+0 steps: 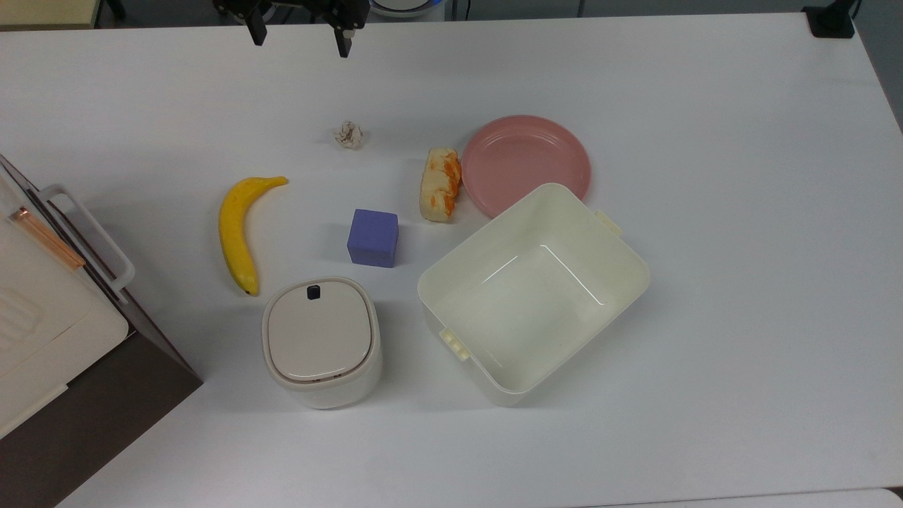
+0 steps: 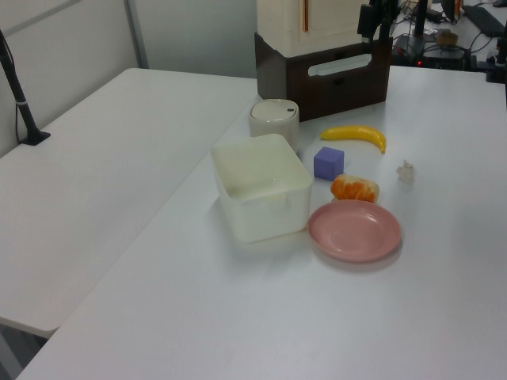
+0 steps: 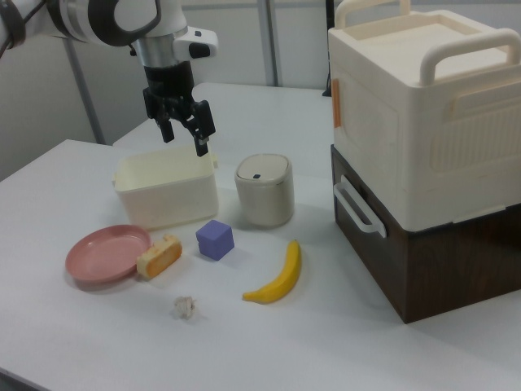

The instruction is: Open the trash can

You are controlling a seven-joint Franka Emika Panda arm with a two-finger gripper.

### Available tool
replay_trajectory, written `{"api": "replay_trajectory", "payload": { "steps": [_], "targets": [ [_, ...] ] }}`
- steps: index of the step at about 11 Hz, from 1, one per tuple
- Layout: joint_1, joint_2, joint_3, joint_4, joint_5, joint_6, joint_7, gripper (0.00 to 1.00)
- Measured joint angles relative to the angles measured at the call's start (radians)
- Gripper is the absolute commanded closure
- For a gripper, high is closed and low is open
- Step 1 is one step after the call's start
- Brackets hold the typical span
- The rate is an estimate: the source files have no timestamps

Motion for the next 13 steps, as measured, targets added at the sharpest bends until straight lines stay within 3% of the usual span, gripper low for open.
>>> {"api": "replay_trajectory", "payload": {
  "steps": [4, 13],
  "targets": [
    [-0.001, -0.003, -0.007, -0.01, 0.0, -0.002, -0.125, 0.0],
    [-0.001, -0.006, -0.008, -0.014, 0.0, -0.002, -0.141, 0.0]
  ]
}}
